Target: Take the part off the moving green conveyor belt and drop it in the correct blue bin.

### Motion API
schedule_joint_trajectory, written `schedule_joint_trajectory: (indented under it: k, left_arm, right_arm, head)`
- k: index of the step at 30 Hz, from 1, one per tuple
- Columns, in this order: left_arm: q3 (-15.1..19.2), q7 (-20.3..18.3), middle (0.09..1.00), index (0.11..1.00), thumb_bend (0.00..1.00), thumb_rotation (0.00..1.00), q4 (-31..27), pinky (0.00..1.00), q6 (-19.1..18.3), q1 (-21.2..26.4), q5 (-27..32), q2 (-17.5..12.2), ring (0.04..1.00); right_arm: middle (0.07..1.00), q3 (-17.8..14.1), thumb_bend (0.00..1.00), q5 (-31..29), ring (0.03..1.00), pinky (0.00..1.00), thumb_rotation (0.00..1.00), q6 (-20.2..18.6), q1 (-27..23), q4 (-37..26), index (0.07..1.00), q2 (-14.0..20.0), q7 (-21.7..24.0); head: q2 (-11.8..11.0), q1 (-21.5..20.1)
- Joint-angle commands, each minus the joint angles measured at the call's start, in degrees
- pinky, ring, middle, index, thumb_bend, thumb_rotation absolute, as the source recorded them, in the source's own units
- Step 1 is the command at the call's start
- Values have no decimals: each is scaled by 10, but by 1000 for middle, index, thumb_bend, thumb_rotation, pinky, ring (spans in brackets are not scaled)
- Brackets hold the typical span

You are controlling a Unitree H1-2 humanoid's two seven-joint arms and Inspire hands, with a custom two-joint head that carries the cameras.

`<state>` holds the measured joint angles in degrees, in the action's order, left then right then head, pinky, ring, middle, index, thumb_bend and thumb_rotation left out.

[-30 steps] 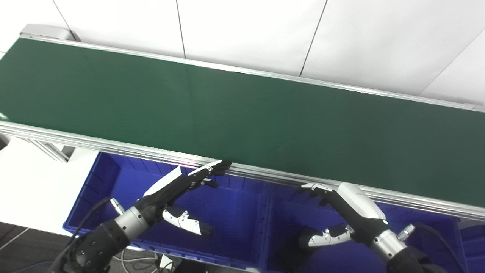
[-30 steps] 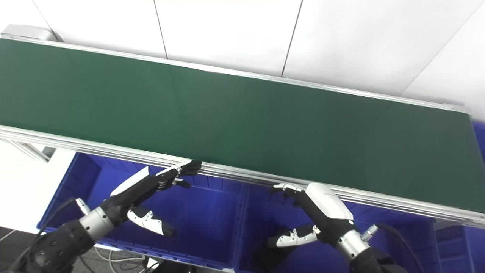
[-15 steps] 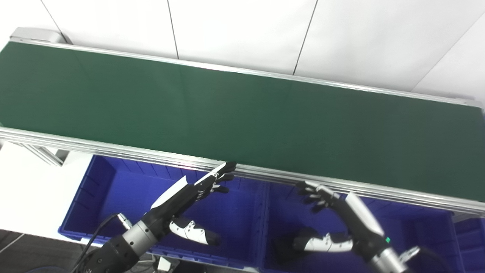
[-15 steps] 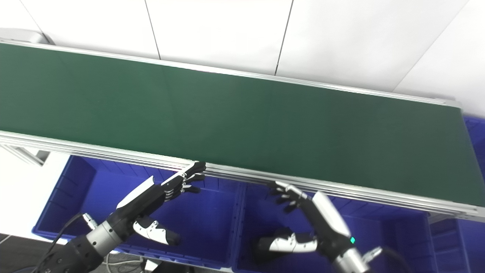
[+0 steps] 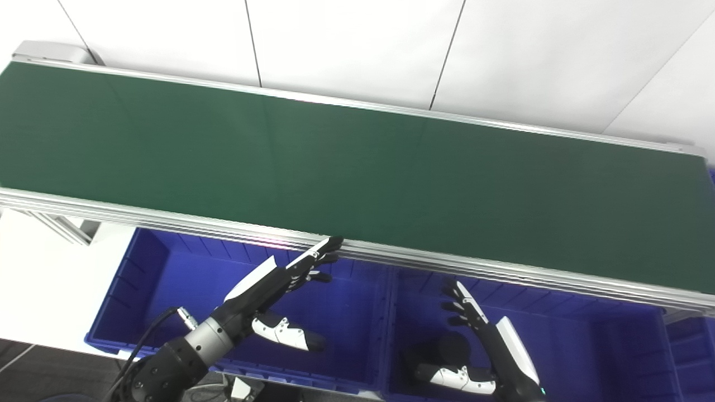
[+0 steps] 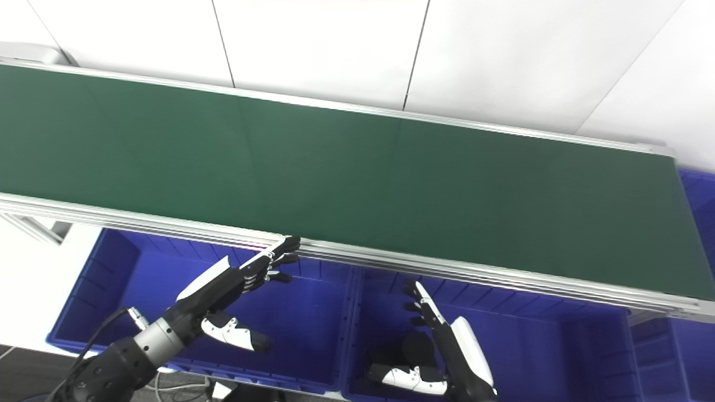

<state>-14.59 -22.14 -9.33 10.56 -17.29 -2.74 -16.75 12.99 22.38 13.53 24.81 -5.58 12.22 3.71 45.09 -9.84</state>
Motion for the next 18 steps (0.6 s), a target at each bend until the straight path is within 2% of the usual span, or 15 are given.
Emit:
schedule_joint_trajectory:
  k: [1,5,11,14,18]
  left_arm:
    - [0,10,1000,1000,1000,515,-2,876,28,9,12,13,960]
    - [-3,11,1000,1000,1000,499,13,889,41,10,16,30,960]
    - [-10,8,1000,1000,1000,442,36,915,58,11,36,52,972]
    - [-13,8,1000,1000,1000,439,47,900,79,10,31,54,961]
    - [-14,10,999,1000,1000,419,55,890,93,2,28,50,959]
  right_arm:
    - [927,-5,895,8,854,756,512,45,7,-1,999,-9,-30]
    - [942,-10,891,11,870,754,534,63,15,10,1000,-17,-55]
    - [957,-29,897,11,881,783,524,114,18,39,1000,-33,-109]
    - [962,-33,901,-2,885,790,522,131,21,45,1000,-36,-125]
    - [966,-26,905,-18,907,825,492,134,25,44,1000,-32,-140]
  head:
    - [0,1]
    - [-9,-9]
    - [-18,-15]
    - [-18,-17]
    - [-21,-14]
